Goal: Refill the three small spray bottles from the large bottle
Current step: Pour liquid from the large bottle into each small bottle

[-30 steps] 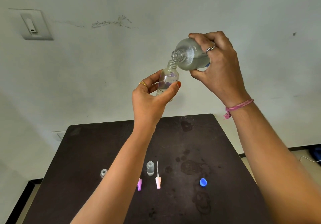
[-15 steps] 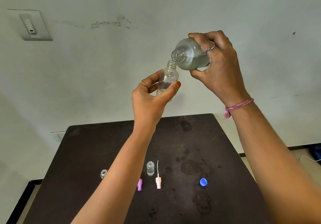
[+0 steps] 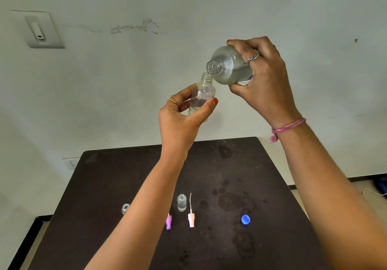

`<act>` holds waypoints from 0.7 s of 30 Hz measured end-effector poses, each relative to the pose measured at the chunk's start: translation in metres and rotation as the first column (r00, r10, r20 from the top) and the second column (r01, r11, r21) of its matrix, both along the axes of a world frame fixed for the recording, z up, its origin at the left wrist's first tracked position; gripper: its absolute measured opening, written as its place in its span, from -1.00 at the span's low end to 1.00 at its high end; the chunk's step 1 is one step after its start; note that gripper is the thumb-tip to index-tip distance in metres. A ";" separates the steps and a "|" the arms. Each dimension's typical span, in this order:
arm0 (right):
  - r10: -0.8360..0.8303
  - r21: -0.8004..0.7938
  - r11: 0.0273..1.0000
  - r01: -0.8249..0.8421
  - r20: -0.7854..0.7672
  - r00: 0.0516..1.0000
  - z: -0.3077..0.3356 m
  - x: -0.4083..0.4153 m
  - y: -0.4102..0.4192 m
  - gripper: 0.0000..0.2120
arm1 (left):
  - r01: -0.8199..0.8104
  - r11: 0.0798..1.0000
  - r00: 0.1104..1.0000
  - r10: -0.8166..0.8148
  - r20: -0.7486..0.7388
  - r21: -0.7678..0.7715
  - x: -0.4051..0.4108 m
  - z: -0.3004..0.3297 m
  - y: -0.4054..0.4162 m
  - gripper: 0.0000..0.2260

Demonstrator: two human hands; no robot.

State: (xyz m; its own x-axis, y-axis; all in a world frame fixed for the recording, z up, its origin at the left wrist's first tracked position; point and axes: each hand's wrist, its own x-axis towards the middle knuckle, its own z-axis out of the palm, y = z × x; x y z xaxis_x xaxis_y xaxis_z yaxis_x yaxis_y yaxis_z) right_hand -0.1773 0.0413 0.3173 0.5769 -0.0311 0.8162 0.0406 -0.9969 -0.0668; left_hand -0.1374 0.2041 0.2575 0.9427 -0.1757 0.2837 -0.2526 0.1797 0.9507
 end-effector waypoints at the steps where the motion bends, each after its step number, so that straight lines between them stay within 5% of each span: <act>1: 0.000 0.000 1.000 0.000 0.000 1.000 0.000 0.000 0.000 -0.32 | 0.000 1.000 1.000 0.000 0.001 0.000 0.000 0.000 0.000 -0.55; 21: -0.006 -0.007 1.000 0.006 -0.001 1.000 0.000 0.003 0.001 -0.33 | -0.002 1.000 1.000 0.002 -0.003 0.002 0.002 0.000 0.001 -0.57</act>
